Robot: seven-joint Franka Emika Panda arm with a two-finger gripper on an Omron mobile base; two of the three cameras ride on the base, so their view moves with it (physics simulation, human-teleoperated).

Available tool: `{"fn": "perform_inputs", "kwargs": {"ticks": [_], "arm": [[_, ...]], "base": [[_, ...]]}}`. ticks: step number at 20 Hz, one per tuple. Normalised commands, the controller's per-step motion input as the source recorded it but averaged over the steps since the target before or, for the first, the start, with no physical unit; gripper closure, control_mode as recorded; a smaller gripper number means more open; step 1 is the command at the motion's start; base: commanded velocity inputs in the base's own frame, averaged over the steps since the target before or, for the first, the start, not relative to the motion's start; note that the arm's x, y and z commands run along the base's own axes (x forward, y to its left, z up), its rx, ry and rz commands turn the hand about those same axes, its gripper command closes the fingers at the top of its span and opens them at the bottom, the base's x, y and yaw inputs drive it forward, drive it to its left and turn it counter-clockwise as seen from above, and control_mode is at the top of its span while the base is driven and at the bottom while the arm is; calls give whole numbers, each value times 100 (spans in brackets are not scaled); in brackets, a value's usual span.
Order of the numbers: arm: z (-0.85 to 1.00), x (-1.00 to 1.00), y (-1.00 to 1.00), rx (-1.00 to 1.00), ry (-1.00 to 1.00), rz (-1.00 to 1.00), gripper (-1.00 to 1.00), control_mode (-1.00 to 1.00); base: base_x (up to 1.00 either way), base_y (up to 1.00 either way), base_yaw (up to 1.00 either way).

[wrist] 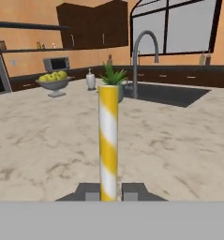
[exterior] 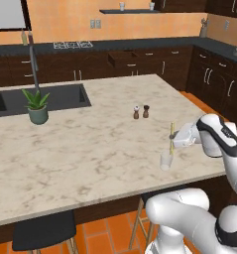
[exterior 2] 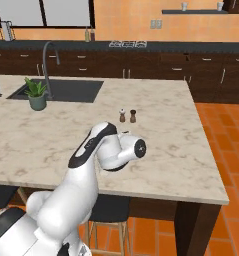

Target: Take a straw from the drawer in front and place it inside the glass cup on the dining counter.

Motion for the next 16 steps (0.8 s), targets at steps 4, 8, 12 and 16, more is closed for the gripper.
{"fn": "perform_inputs", "kwargs": {"ticks": [4,8,12,16], "arm": [[-13,6,18,0,0,5,100,-100],[-13,4,6,0,0,4,100,-100],[-14,2,0,0,-1,6,100,-100],[-8,11,0,0,-3,7,100,-100]], "base": [[0,0,0],[0,0,0],[0,0,0],[0,0,0]]}}
